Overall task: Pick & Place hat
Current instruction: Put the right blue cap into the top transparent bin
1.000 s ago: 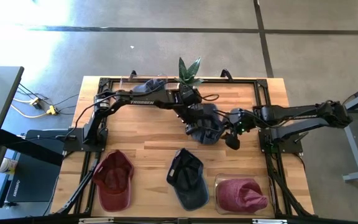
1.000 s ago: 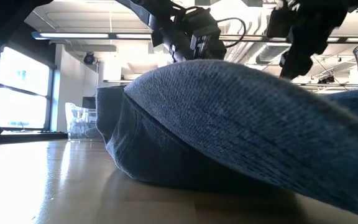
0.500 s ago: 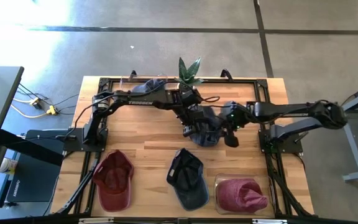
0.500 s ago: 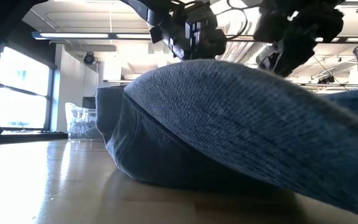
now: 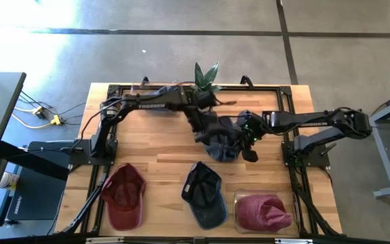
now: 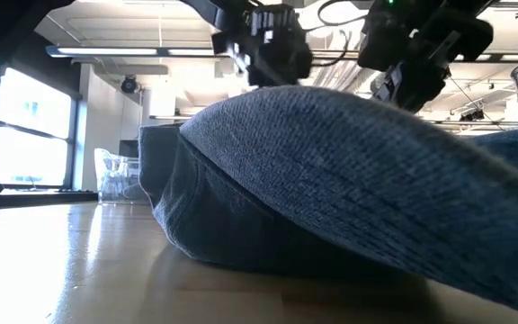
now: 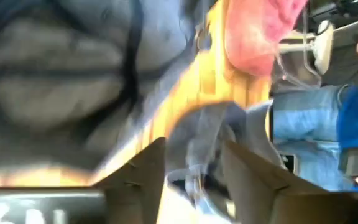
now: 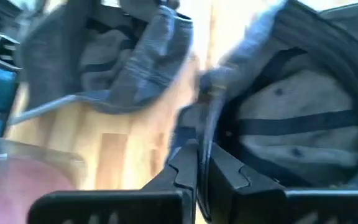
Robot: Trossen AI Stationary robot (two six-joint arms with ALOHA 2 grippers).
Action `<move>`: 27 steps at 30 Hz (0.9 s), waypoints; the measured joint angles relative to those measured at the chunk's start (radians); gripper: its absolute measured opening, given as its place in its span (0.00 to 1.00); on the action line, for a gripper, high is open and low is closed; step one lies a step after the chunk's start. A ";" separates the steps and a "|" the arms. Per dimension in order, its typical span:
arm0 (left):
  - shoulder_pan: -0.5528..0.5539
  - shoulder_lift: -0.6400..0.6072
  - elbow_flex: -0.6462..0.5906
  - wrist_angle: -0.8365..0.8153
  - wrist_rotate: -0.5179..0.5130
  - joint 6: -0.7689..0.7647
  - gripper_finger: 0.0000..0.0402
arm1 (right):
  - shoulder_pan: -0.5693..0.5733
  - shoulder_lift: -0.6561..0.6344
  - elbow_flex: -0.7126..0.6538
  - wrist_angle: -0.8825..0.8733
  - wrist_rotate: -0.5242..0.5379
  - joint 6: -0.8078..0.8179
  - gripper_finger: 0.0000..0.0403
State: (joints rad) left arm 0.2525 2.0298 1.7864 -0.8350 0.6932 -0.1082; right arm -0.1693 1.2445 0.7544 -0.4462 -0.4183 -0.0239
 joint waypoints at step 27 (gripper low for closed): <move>0.062 0.000 -0.198 0.284 -0.322 -0.578 0.46 | -0.008 -0.023 0.000 -0.038 -0.056 0.087 0.02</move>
State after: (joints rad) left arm 0.3145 2.0300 1.5883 -0.5512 0.3712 -0.6865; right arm -0.1773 1.2217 0.7544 -0.4847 -0.4741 0.0635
